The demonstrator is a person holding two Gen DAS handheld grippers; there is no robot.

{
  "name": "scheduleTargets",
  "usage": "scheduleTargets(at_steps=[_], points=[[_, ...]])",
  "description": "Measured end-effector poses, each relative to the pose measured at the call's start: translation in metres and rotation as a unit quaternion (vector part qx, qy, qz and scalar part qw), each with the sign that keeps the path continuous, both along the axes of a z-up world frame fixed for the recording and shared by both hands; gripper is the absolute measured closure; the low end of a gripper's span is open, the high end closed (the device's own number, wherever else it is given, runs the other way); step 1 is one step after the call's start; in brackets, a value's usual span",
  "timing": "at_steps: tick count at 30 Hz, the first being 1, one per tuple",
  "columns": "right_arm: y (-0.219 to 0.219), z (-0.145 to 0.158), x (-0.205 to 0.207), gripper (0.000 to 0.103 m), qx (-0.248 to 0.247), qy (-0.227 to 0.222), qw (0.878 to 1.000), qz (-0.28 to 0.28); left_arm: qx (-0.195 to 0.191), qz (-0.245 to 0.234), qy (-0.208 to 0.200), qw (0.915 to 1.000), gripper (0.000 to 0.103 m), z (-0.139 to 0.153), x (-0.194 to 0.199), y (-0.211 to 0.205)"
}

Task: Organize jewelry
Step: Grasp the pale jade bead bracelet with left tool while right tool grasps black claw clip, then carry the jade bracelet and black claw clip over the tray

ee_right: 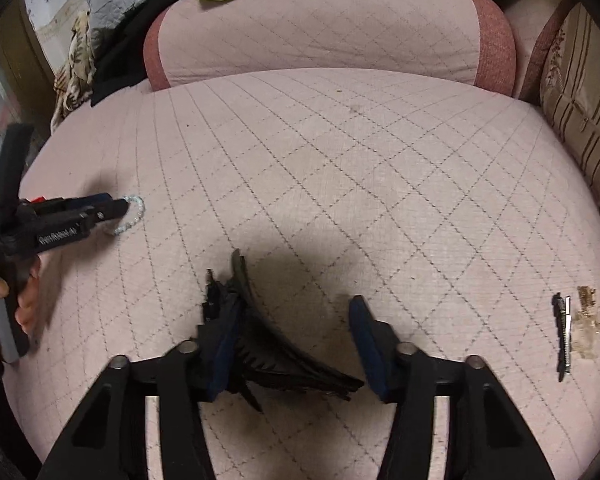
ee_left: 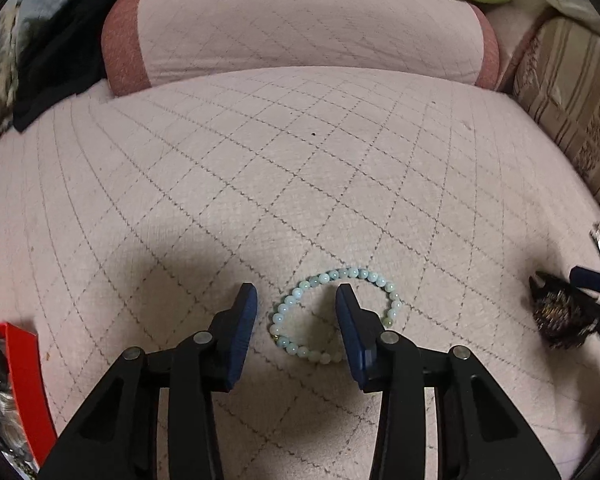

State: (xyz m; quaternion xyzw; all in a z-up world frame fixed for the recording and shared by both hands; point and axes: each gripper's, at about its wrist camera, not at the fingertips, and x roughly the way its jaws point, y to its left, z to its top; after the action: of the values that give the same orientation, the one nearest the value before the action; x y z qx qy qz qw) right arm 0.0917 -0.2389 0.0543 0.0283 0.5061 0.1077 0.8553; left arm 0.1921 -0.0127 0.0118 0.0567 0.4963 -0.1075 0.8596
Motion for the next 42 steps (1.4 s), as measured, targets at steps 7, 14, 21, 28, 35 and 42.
scheduleTargets(at_steps=[7, 14, 21, 28, 35, 42], points=[[0.019, 0.000, -0.009, 0.097, -0.007, -0.002, 1.000, 0.010, -0.006, -0.025, 0.008, 0.9996, 0.098, 0.006, -0.013, -0.009], [0.017, 0.014, -0.021, 0.098, 0.004, -0.008, 1.000, -0.006, -0.007, -0.021, -0.007, 0.9997, 0.098, 0.026, -0.041, -0.004], [0.025, 0.039, -0.040, 0.098, 0.003, -0.025, 1.000, -0.005, -0.020, -0.003, -0.031, 0.9993, 0.098, 0.063, -0.073, 0.017], [0.051, 0.059, -0.061, 0.098, -0.023, -0.028, 0.999, -0.009, -0.009, 0.005, -0.063, 0.9980, 0.098, 0.102, -0.116, 0.039], [0.096, 0.078, -0.091, 0.098, -0.068, -0.039, 0.997, -0.010, -0.012, 0.013, -0.079, 0.9967, 0.098, 0.125, -0.160, 0.061], [0.129, 0.090, -0.117, 0.098, -0.058, -0.038, 0.998, -0.003, -0.021, 0.023, -0.085, 0.9959, 0.098, 0.135, -0.201, 0.078]])
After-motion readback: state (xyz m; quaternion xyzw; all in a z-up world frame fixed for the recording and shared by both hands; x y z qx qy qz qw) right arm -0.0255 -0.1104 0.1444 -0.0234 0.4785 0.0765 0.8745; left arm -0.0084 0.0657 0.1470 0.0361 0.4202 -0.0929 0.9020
